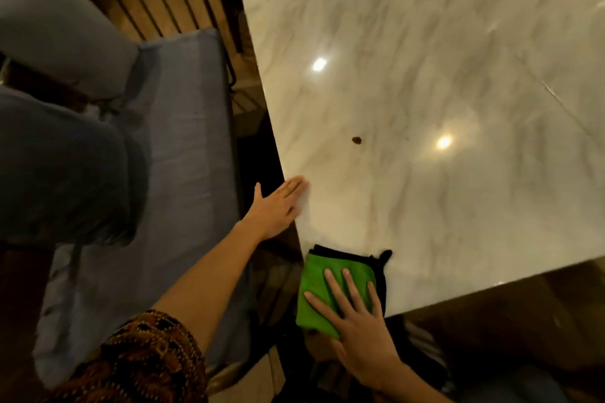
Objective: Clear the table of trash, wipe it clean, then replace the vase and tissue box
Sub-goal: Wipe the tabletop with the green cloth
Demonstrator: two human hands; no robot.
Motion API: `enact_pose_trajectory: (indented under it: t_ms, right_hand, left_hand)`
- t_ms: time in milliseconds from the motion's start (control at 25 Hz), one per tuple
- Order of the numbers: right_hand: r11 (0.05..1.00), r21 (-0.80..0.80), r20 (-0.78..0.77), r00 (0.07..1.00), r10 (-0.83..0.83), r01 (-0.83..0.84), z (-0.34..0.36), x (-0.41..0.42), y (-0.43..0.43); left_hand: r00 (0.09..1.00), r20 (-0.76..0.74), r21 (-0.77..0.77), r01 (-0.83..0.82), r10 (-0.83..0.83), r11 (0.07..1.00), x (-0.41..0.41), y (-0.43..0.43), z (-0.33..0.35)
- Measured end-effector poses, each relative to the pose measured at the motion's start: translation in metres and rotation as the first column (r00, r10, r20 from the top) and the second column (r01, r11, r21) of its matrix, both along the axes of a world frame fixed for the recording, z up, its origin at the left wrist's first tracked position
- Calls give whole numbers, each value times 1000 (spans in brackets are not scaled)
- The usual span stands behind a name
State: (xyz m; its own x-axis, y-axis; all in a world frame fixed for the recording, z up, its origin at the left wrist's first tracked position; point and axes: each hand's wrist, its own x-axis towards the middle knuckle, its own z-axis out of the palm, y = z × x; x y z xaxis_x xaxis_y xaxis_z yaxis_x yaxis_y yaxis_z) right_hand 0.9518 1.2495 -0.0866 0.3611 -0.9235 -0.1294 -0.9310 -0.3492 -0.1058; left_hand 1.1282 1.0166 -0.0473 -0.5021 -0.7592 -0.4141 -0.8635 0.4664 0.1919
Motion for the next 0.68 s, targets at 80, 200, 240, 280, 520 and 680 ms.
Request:
enact_pose_trajectory:
  t_ms: [80, 200, 240, 280, 520, 680]
  right_hand:
    - [993, -1, 9, 993, -115, 115, 6, 15, 3]
    - [972, 38, -4, 972, -233, 233, 8, 32, -26]
    - [958, 35, 8, 959, -284, 283, 6, 34, -41]
    - [945, 25, 29, 945, -327, 326, 3, 35, -58]
    - [890, 69, 47, 889, -455, 451, -4, 20, -186]
    - [873, 9, 74, 871, -486, 487, -4, 23, -169]
  left_hand:
    - [1000, -24, -5, 12, -12, 1000, -1, -7, -4]
    - [999, -32, -2, -8, 7, 1000, -12, -28, -7]
    - [999, -38, -10, -29, 29, 1000, -17, -35, -6]
    - [998, -38, -16, -51, 51, 999, -20, -44, -5]
    - [995, -11, 69, -99, 100, 993, -18, -84, -15]
    - [997, -6, 53, -72, 73, 996, -18, -82, -11]
